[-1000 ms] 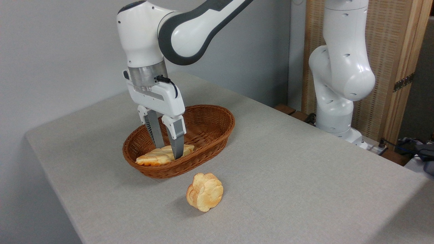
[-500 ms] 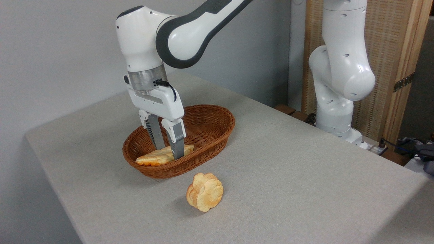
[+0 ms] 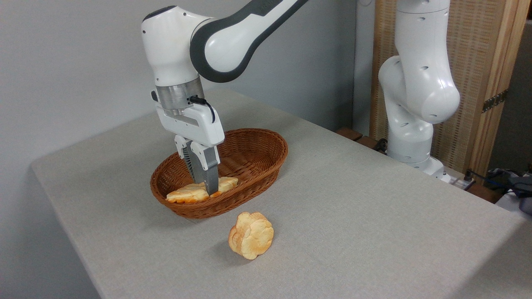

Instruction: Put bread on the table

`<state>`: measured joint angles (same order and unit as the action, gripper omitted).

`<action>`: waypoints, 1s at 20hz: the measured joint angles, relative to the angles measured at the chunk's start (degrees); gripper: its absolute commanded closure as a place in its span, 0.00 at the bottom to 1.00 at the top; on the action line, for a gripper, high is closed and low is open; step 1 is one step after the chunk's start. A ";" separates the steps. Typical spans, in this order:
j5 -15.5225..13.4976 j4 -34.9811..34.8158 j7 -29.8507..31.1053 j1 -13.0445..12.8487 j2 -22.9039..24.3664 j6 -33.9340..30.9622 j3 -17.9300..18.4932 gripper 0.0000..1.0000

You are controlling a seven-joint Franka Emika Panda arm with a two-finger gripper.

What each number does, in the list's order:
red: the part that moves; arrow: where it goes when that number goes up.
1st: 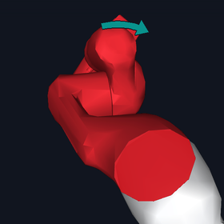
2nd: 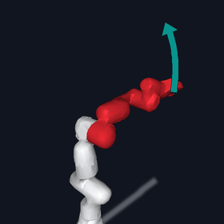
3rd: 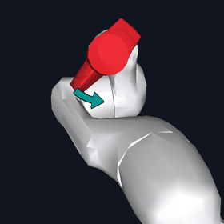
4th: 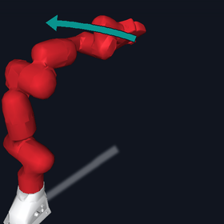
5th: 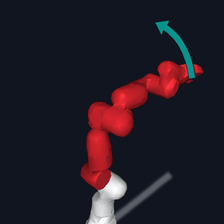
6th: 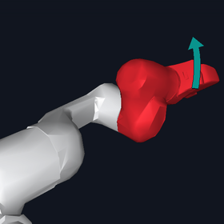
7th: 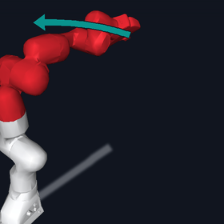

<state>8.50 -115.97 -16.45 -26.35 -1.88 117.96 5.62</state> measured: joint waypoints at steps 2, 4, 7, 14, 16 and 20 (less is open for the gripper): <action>0.00 0.07 0.00 0.00 0.05 0.00 -0.02 0.67; 0.00 0.17 0.00 -0.01 0.41 0.00 -0.11 0.67; 0.00 0.57 0.01 -0.02 1.77 0.00 -0.60 0.66; -1.10 2.55 0.72 0.08 5.92 -0.86 -0.74 0.64; -2.20 4.74 0.81 0.59 6.56 -2.99 -0.44 0.64; -4.56 8.46 0.81 2.12 7.64 -3.95 3.24 0.64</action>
<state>3.94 -107.51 -15.65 -24.23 5.76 114.01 8.85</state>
